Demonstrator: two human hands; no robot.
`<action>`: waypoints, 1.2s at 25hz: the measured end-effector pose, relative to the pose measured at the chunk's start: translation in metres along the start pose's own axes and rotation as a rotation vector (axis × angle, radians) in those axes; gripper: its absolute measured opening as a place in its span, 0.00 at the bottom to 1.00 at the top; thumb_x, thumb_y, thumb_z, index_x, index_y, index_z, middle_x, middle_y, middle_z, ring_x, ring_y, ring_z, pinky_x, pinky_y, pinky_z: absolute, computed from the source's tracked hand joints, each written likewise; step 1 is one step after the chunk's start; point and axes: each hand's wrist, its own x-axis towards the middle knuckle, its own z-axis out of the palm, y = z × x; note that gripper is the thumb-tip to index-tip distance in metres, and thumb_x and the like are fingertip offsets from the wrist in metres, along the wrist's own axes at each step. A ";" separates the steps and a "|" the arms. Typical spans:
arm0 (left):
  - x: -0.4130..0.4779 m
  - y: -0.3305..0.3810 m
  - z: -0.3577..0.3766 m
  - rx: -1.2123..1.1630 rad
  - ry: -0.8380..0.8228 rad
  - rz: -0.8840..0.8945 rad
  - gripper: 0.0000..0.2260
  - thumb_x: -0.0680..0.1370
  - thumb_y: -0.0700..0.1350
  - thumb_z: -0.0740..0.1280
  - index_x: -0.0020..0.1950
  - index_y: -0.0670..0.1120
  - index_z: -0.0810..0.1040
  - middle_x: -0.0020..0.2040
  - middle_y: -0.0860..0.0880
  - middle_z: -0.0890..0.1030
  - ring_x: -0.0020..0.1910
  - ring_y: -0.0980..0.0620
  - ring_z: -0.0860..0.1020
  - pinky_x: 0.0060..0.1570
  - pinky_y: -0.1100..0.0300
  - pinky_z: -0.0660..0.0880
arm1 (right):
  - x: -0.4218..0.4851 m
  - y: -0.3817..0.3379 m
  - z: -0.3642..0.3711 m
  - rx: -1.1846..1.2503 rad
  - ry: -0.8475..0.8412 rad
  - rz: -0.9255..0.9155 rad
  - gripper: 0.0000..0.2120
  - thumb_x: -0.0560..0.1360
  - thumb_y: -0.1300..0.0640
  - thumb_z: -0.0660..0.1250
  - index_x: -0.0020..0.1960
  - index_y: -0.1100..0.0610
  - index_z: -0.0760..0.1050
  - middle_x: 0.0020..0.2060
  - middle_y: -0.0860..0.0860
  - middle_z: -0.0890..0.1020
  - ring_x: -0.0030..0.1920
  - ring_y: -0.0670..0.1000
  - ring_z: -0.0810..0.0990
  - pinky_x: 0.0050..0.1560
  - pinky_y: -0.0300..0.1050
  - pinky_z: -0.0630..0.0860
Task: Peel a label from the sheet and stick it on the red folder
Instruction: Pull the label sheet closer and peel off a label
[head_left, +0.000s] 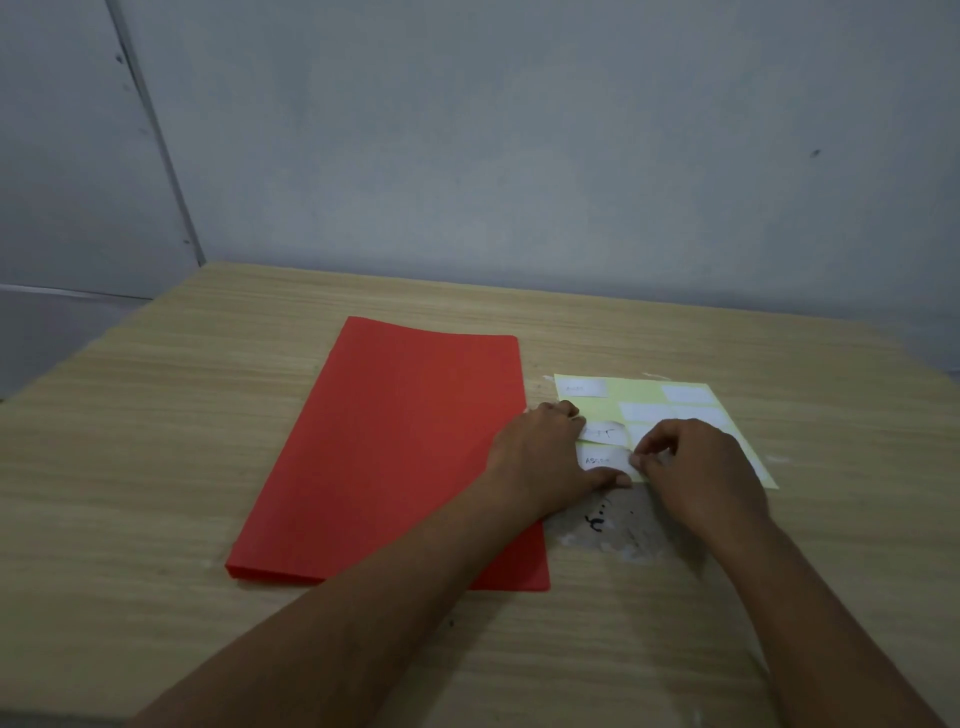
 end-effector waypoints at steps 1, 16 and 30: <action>0.000 0.000 0.000 -0.002 0.001 -0.002 0.42 0.66 0.76 0.58 0.66 0.46 0.76 0.66 0.47 0.75 0.63 0.47 0.74 0.60 0.49 0.74 | -0.002 0.000 0.000 0.006 0.011 -0.005 0.05 0.73 0.52 0.74 0.39 0.46 0.80 0.42 0.44 0.81 0.45 0.48 0.78 0.42 0.46 0.73; -0.004 0.004 -0.008 -0.089 0.007 -0.045 0.43 0.63 0.77 0.64 0.66 0.47 0.76 0.65 0.49 0.76 0.63 0.48 0.74 0.61 0.50 0.73 | -0.024 0.011 0.004 0.196 0.085 -0.131 0.09 0.77 0.62 0.65 0.42 0.51 0.71 0.39 0.47 0.79 0.42 0.50 0.77 0.40 0.48 0.70; 0.006 -0.037 -0.064 -0.571 0.233 -0.217 0.22 0.72 0.64 0.70 0.41 0.44 0.86 0.27 0.54 0.70 0.26 0.58 0.72 0.31 0.59 0.73 | 0.044 -0.057 0.011 0.183 -0.026 -0.135 0.06 0.78 0.59 0.62 0.43 0.51 0.70 0.38 0.48 0.78 0.38 0.51 0.76 0.38 0.49 0.70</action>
